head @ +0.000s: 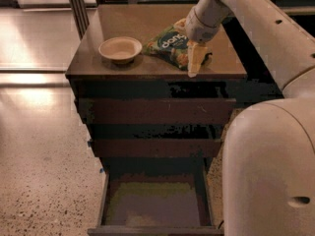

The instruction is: Place green rice chip bag into bottom drawer

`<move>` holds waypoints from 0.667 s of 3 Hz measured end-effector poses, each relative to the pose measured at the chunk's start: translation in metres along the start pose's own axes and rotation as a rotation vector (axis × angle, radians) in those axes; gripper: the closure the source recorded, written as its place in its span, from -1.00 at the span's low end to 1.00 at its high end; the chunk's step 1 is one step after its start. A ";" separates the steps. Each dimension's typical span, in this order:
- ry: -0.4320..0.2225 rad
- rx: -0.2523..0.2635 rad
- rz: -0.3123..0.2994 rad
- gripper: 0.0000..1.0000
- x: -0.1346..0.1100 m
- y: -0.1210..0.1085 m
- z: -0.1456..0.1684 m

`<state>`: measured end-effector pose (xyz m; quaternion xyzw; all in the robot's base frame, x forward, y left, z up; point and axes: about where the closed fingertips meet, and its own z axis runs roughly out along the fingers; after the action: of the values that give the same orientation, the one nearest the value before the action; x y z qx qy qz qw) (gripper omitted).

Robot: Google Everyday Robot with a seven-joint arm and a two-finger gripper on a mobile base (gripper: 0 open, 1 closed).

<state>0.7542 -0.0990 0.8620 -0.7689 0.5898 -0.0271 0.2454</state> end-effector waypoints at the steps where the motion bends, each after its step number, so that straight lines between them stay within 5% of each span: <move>1: -0.011 -0.039 0.012 -1.00 0.006 0.005 0.024; 2: -0.011 -0.041 0.012 -0.63 0.006 0.006 0.025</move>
Offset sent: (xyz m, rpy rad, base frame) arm 0.0042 0.0016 -0.0204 0.0019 0.0348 0.0032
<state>0.7591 -0.0971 0.8363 -0.7703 0.5936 -0.0092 0.2330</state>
